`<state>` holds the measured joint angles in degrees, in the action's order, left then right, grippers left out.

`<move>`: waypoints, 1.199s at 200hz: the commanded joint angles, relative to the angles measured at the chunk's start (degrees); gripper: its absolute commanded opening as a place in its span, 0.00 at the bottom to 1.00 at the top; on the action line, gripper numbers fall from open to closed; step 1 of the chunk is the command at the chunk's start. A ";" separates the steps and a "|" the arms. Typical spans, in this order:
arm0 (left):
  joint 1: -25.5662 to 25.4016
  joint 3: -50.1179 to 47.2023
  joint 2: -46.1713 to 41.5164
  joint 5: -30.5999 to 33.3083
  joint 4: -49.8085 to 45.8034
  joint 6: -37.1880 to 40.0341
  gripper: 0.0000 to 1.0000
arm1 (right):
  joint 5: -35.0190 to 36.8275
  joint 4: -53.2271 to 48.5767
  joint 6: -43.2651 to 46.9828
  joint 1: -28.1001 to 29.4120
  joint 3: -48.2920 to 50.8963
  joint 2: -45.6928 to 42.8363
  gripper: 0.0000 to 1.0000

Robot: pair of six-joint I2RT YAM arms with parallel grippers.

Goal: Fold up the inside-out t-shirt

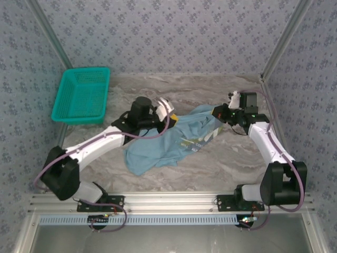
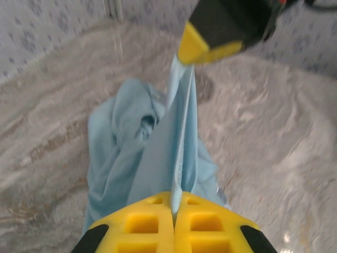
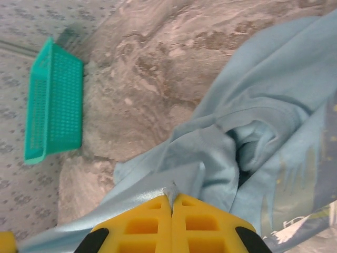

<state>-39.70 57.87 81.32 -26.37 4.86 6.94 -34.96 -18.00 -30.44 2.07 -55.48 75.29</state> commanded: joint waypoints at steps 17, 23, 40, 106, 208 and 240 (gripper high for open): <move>0.87 -0.90 -2.40 -7.48 2.00 -5.74 0.00 | -0.02 1.88 -0.05 -0.45 -2.48 -2.89 0.00; 0.82 -0.53 -2.39 -8.00 2.04 -6.41 0.00 | -0.33 2.16 -0.23 -0.35 -2.61 -3.96 0.00; -0.30 0.22 -2.66 -8.35 2.97 -7.85 0.00 | -0.39 2.49 -0.33 -0.10 -3.84 -7.16 0.00; -15.73 1.74 6.64 -14.77 -0.37 -10.15 0.00 | 27.46 -29.72 1.35 3.55 -1.52 -28.02 0.00; -2.69 -2.78 1.14 5.57 -9.72 -19.24 0.62 | 40.61 -4.24 9.72 17.78 3.60 -7.01 0.60; 9.85 -4.38 1.96 20.68 -23.43 -30.06 0.67 | 37.12 -2.38 15.09 18.22 -11.07 17.39 0.65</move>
<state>-36.03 56.42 83.24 -20.71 -6.92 -13.17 6.26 -26.15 -21.71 20.01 -58.92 81.38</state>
